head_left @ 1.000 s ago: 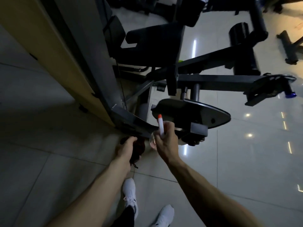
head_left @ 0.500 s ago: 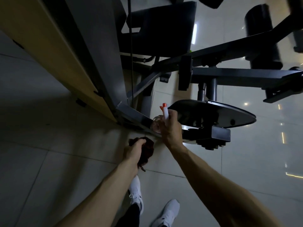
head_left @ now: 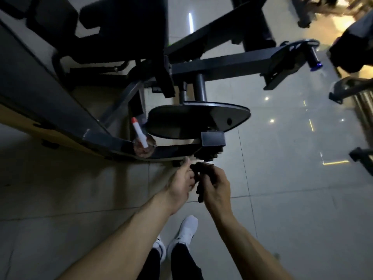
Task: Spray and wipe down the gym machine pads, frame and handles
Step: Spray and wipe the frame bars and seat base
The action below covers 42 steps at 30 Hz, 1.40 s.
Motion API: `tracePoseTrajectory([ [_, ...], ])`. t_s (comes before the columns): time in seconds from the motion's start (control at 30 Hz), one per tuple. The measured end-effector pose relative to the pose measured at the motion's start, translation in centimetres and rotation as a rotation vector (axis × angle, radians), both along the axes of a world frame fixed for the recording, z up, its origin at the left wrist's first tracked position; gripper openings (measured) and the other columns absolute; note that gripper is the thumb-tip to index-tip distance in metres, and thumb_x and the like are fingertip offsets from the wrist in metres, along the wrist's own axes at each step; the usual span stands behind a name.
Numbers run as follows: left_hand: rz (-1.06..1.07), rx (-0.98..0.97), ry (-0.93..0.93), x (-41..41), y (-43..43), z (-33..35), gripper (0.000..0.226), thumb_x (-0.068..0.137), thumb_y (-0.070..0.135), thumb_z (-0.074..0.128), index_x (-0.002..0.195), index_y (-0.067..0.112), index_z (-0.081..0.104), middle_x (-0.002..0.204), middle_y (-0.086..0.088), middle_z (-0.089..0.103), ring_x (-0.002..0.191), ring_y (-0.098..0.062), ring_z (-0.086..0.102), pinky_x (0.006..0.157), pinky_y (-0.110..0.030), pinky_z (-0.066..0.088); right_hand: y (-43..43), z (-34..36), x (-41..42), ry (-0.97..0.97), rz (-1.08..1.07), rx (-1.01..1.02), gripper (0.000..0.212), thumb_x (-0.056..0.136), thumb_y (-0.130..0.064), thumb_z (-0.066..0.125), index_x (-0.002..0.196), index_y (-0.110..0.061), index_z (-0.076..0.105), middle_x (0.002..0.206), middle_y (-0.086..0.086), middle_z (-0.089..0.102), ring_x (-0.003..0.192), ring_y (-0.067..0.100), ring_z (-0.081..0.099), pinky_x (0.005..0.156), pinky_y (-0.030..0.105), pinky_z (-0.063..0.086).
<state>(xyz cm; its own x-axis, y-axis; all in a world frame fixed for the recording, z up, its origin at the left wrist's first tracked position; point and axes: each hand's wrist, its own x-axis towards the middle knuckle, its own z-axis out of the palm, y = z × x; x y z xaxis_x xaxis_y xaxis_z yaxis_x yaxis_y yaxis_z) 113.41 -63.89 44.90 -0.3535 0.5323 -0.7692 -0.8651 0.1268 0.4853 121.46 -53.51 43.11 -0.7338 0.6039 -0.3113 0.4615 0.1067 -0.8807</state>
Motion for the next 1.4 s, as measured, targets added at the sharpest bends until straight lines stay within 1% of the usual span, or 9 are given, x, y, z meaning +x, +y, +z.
tracePoseTrajectory([
  [0.13,0.016,-0.29,0.317,0.2,3.2,-1.8,0.054,0.105,0.05,0.046,0.146,0.016,0.052,0.14,0.007,0.052,0.127,-0.012,0.052,0.101,-0.024,0.036,5.3,0.1,-0.2,0.053,-0.454,-0.147,0.008,0.1,-0.019,0.057,0.106,-0.019,0.062,0.086,0.02,0.068,0.061,0.036,0.069,0.053,0.057,0.058],
  [0.27,0.022,-0.392,0.551,-0.6,6.5,-2.7,0.07,0.105,0.051,0.047,0.162,0.02,0.023,0.154,0.009,0.038,0.144,-0.01,0.035,0.106,-0.02,0.026,7.0,-2.1,-2.8,0.131,-0.42,-0.142,0.023,0.098,-0.022,0.058,0.118,-0.035,0.059,0.1,0.012,0.07,0.072,0.038,0.069,0.057,0.05,0.059],
  [0.33,0.04,-0.417,0.641,-0.8,7.7,-3.7,0.067,0.099,0.058,0.054,0.154,0.02,0.041,0.144,0.006,0.056,0.133,-0.013,0.053,0.103,-0.02,0.043,6.4,-4.4,-3.7,0.123,-0.35,-0.157,0.026,0.096,-0.043,0.06,0.121,-0.038,0.062,0.113,0.007,0.07,0.099,0.035,0.071,0.081,0.062,0.059],
  [0.43,0.04,-0.515,0.76,-0.2,9.2,-3.6,0.04,0.101,0.051,0.056,0.125,0.019,0.058,0.104,0.008,0.068,0.093,-0.006,0.065,0.064,-0.01,0.043,5.3,-4.6,-4.6,0.157,-0.413,-0.276,0.042,0.094,-0.061,0.06,0.117,-0.027,0.065,0.115,0.005,0.069,0.108,0.028,0.068,0.091,0.059,0.057],
  [0.7,0.21,-0.672,0.905,0.3,10.1,-4.9,0.024,0.089,0.042,0.075,0.085,0.024,0.06,0.078,0.004,0.07,0.072,-0.013,0.067,0.064,-0.034,0.053,7.6,-7.0,-5.1,0.121,-0.604,-0.688,0.018,0.101,-0.017,0.064,0.093,-0.002,0.069,0.081,0.019,0.068,0.067,0.018,0.066,0.055,0.031,0.056],
  [0.9,0.233,-0.705,0.922,0.5,10.1,-5.0,0.043,0.081,0.054,0.075,0.083,0.013,0.063,0.078,-0.007,0.071,0.072,-0.02,0.07,0.063,-0.047,0.057,7.5,-6.4,-5.5,0.299,-0.565,-0.621,0.015,0.091,-0.033,0.072,0.087,-0.019,0.075,0.095,0.016,0.075,0.089,0.035,0.072,0.079,0.045,0.06],
  [1.1,0.248,-0.691,0.866,0.5,10.8,-4.0,0.029,0.085,0.038,0.082,0.091,0.012,0.07,0.081,0.003,0.074,0.067,0.003,0.068,0.055,-0.012,0.049,7.6,-9.0,-5.4,0.059,-0.582,-0.675,0.02,0.091,-0.03,0.073,0.087,-0.011,0.074,0.082,0.008,0.076,0.076,0.024,0.071,0.08,0.061,0.06],
  [1.27,0.271,-0.675,0.861,0.6,11.0,-4.1,0.03,0.084,0.033,0.084,0.096,0.009,0.071,0.085,0.001,0.075,0.071,0.001,0.071,0.057,-0.012,0.051,7.6,-8.0,-4.5,0.21,-0.564,-0.694,0.02,0.097,-0.021,0.07,0.089,-0.003,0.072,0.08,0.01,0.069,0.072,0.02,0.064,0.066,0.036,0.055],
  [1.4,0.258,-0.683,0.852,0.2,10.7,-4.2,0.031,0.082,0.035,0.085,0.094,0.01,0.072,0.083,0.002,0.076,0.072,0.0,0.072,0.057,-0.011,0.051,6.6,-10.3,-5.3,-0.008,-0.556,-0.743,0.023,0.095,-0.015,0.068,0.073,-0.012,0.07,0.071,0.007,0.068,0.071,0.024,0.064,0.067,0.037,0.053],
])
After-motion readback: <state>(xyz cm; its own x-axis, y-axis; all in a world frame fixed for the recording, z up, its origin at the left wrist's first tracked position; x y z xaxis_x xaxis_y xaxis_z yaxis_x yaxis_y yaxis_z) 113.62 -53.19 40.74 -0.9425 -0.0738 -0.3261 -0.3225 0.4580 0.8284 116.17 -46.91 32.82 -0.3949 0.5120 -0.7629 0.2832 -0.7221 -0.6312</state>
